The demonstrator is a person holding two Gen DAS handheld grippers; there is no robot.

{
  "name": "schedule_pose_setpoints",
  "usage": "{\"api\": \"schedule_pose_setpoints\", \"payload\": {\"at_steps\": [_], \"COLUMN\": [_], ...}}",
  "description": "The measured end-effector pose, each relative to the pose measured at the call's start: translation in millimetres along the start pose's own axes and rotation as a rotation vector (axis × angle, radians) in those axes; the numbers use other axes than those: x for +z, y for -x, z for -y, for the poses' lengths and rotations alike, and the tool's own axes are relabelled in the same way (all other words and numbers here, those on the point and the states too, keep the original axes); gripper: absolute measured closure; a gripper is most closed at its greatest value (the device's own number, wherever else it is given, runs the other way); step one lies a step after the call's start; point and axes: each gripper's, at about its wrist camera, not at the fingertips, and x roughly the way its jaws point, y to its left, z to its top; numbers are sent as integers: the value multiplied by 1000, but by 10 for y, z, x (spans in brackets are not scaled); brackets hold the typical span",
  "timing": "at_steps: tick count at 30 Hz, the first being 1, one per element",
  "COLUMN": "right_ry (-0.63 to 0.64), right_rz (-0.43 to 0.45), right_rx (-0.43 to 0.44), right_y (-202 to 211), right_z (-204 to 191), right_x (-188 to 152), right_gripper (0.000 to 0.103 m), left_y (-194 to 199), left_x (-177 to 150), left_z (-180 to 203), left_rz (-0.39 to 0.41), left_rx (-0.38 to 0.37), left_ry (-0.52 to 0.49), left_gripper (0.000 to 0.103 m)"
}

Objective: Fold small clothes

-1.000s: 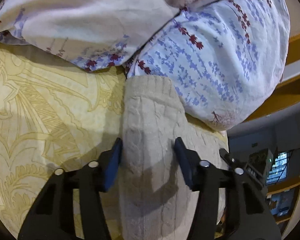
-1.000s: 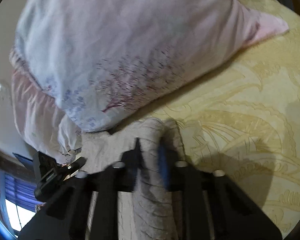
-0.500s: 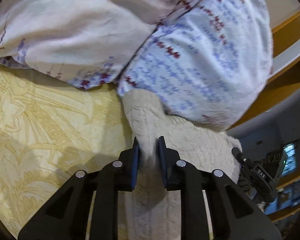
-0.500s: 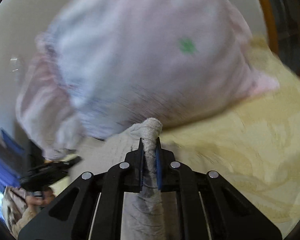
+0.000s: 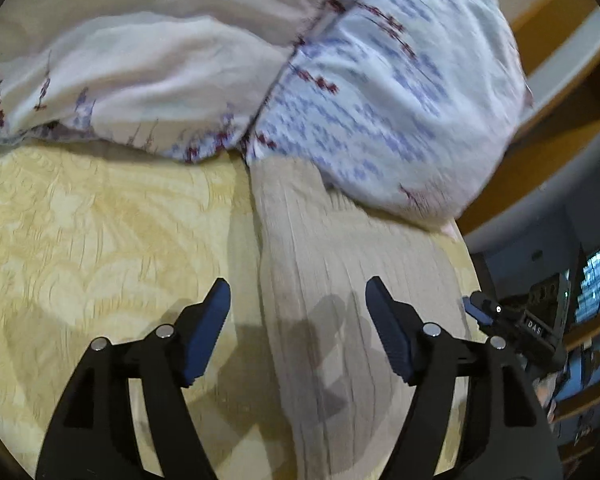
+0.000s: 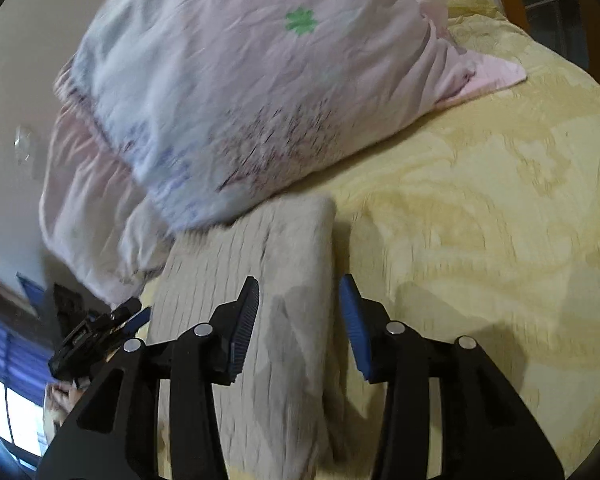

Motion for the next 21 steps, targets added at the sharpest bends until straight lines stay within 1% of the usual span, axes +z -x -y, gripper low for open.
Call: {"api": "schedule_pose_setpoints", "payload": {"at_steps": [4, 5, 6, 8, 9, 12, 13, 14, 17, 19, 21], "right_ry": [26, 33, 50, 82, 103, 101, 100, 101, 73, 45, 33], "right_rz": [-58, -61, -61, -38, -3, 49, 61, 61, 9, -13, -15], "right_rx": [3, 5, 5, -9, -35, -43, -61, -74, -128, -145, -137], "right_y": [0, -19, -24, 3, 43, 164, 181, 176, 37, -47, -53], "right_z": [-45, -83, -107, -135, -168, -159, -158, -149, -26, 75, 113], "right_x": [-295, -327, -375, -402, -396, -358, -337, -331, -378, -425, -444], "right_gripper": [60, 67, 84, 91, 92, 93, 93, 94, 94, 94, 93], "left_y": [7, -3, 19, 25, 19, 26, 21, 7, -37, -66, -79], "left_x": [-254, -297, -331, -381, -392, -444, -476, -504, -549, -557, -547], "left_z": [65, 13, 0, 16, 37, 104, 135, 160, 220, 217, 195], "left_rz": [-58, -68, -75, -73, -72, -74, -76, -81, -91, -99, -106], "left_rx": [-4, -7, -10, -10, -7, -6, 0, 9, 16, 15, 8], "left_ry": [-17, -17, -19, -27, -32, -45, -59, -73, -107, -110, -97], "left_gripper": [30, 30, 30, 29, 29, 29, 29, 29, 29, 26, 26]}}
